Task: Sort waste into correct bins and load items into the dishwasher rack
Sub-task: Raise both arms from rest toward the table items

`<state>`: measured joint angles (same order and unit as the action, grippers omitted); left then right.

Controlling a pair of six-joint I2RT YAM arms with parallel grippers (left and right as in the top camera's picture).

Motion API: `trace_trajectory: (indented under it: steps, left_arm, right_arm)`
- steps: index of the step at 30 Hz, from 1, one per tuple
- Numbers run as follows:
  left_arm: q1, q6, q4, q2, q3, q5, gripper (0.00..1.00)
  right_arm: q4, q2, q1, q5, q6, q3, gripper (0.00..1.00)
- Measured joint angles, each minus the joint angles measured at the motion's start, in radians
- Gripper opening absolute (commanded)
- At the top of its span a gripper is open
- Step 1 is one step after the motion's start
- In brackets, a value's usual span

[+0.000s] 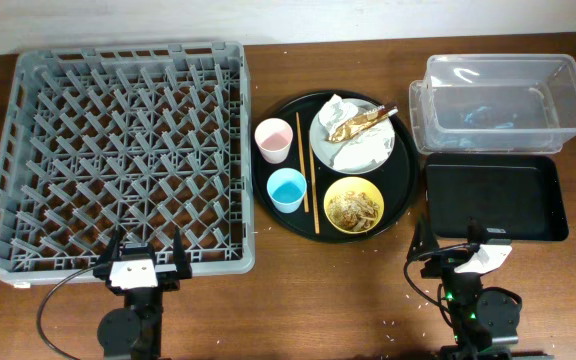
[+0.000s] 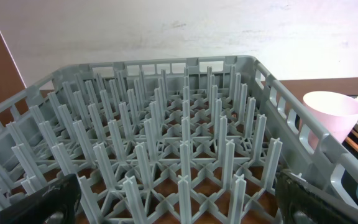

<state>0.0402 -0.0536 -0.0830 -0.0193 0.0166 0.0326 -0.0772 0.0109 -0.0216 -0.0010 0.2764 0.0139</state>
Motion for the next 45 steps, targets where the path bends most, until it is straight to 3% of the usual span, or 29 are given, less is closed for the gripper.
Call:
trace_trajectory:
  steps: [45]
  left_arm:
    - [0.0, 0.0, 0.041, 0.0, 0.0, -0.013, 1.0]
  right_arm:
    - [0.018, 0.0, 0.0, 0.0, -0.034, -0.001, 0.98]
